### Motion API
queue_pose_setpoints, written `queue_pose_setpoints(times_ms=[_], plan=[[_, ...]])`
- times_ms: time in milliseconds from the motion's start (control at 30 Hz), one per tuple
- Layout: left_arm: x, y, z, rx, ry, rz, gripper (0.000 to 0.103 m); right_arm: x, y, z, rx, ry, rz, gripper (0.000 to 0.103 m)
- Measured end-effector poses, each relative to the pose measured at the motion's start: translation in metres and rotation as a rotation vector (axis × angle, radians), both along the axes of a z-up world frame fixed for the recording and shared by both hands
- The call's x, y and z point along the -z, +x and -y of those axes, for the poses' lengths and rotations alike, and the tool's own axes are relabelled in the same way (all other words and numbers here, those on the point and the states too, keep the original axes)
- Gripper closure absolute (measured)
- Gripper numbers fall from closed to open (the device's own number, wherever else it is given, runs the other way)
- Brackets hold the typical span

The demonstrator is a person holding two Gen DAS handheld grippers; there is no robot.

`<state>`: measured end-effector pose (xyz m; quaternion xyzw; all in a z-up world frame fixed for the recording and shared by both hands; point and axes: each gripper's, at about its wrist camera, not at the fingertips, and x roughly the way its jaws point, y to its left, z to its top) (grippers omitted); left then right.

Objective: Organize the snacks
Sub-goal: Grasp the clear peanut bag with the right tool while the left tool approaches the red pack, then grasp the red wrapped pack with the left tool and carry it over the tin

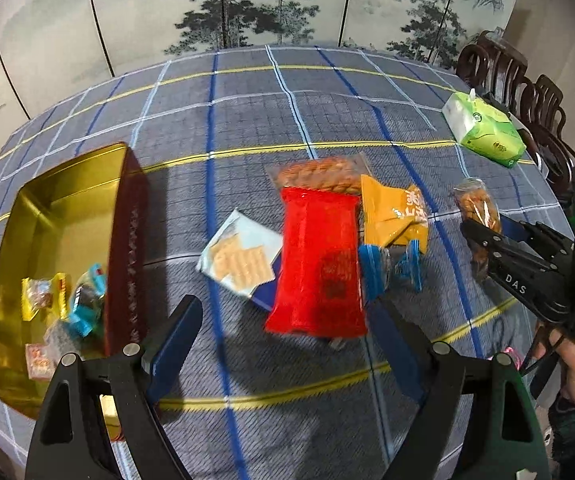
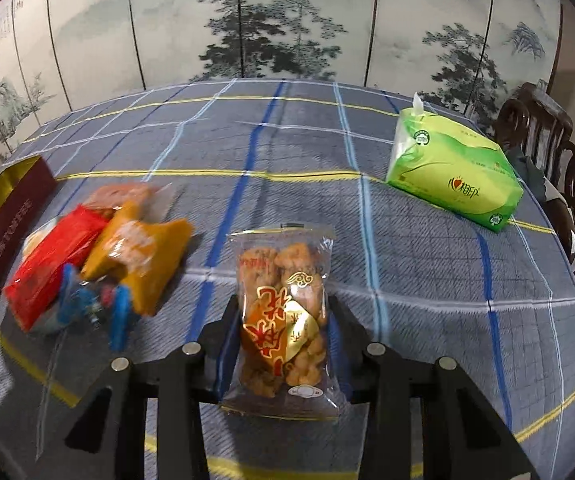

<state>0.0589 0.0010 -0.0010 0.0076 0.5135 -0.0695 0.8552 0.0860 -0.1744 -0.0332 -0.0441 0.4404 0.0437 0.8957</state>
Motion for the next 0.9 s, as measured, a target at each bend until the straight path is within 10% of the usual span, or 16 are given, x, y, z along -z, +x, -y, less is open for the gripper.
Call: queue_pose_setpoints(times_ms=[700,900], plan=[[0.034,0.044,0.025,0.016,0.074,-0.101,0.021,0.008,0.005,0.007,0.010,0.060,0.010,0.061],[0.032,0.045,0.025,0.019,0.070,-0.092,0.036,0.008,0.005,0.007,0.010,0.059,0.010,0.061]])
